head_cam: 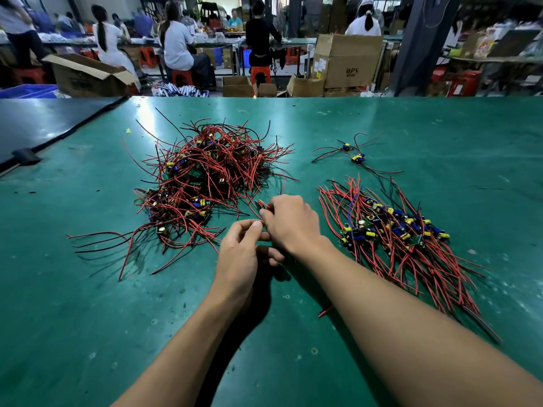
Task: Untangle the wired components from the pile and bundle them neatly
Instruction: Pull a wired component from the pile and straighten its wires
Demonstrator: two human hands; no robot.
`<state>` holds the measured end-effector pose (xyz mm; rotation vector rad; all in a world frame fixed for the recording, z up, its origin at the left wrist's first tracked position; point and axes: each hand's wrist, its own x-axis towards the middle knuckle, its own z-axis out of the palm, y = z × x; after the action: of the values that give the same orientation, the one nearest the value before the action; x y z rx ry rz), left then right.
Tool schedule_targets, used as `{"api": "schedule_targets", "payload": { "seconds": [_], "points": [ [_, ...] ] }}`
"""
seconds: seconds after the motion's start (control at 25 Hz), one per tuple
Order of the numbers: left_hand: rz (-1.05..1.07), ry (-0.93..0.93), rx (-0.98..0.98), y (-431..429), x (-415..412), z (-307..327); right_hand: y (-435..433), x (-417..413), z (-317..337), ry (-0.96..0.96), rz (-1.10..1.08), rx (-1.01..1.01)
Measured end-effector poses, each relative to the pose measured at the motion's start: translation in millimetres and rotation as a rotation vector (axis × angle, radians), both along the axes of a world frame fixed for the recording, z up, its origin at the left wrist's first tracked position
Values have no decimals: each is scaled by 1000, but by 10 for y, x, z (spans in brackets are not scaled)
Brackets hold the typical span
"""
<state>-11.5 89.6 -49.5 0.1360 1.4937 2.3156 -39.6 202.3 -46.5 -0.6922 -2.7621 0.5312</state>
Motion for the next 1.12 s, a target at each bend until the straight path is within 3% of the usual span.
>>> {"api": "schedule_targets", "payload": {
  "seconds": [0.28,0.4,0.52,0.8,1.12],
  "points": [
    [-73,-33,8,-21,-43,-6,167,280,243,421,62,-484],
    [-140,-62,17,-34,-54,3,112,607,207,392,197,-540],
    [-168,-52,17,-58,-57,-4,86,880,92,341,288,-437],
    [-243,-103,53,-123,-73,-17,102,1066,-62,351,280,-243],
    [-224,-88,169,-91,-74,58,112,1129,26,381,130,-712]
  ]
}}
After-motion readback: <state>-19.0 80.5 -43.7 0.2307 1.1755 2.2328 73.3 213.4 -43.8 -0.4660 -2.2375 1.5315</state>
